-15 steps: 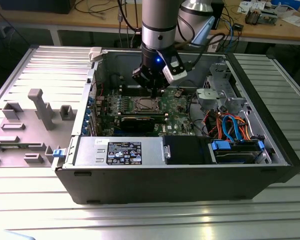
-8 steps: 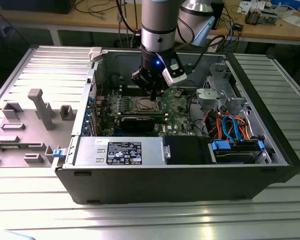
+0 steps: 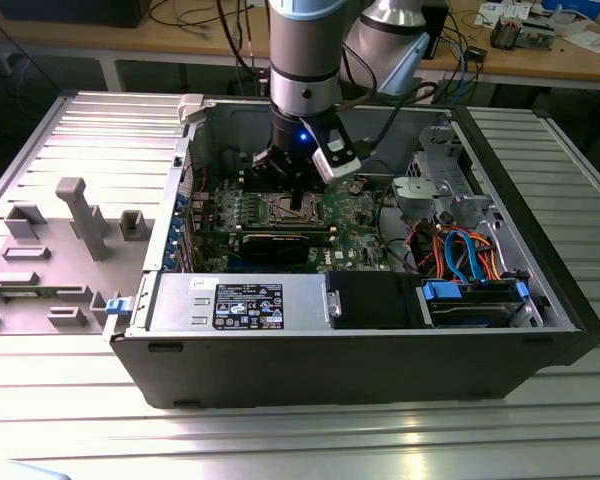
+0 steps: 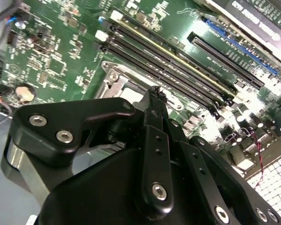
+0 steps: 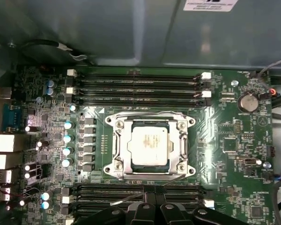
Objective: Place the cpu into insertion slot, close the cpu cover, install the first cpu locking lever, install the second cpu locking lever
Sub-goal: 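Install the second cpu locking lever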
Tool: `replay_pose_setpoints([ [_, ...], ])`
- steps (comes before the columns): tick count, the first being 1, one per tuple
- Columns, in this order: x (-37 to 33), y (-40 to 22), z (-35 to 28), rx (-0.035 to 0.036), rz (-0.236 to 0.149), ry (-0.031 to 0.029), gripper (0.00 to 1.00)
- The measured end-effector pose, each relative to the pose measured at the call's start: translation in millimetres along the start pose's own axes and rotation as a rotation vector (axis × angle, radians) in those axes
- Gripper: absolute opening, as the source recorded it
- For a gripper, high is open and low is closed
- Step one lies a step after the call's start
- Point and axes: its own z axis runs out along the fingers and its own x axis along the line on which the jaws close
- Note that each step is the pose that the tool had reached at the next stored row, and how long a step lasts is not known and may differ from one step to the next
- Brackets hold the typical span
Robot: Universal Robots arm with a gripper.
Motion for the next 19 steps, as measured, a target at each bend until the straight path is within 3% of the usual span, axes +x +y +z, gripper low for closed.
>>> replay_pose_setpoints([
  [7,11.4,-3.7,9.8,-0.0005,-0.01,0.0052,0.11],
  [19,11.6,-3.9,11.0,-0.0022,-0.01,0.0056,0.11],
])
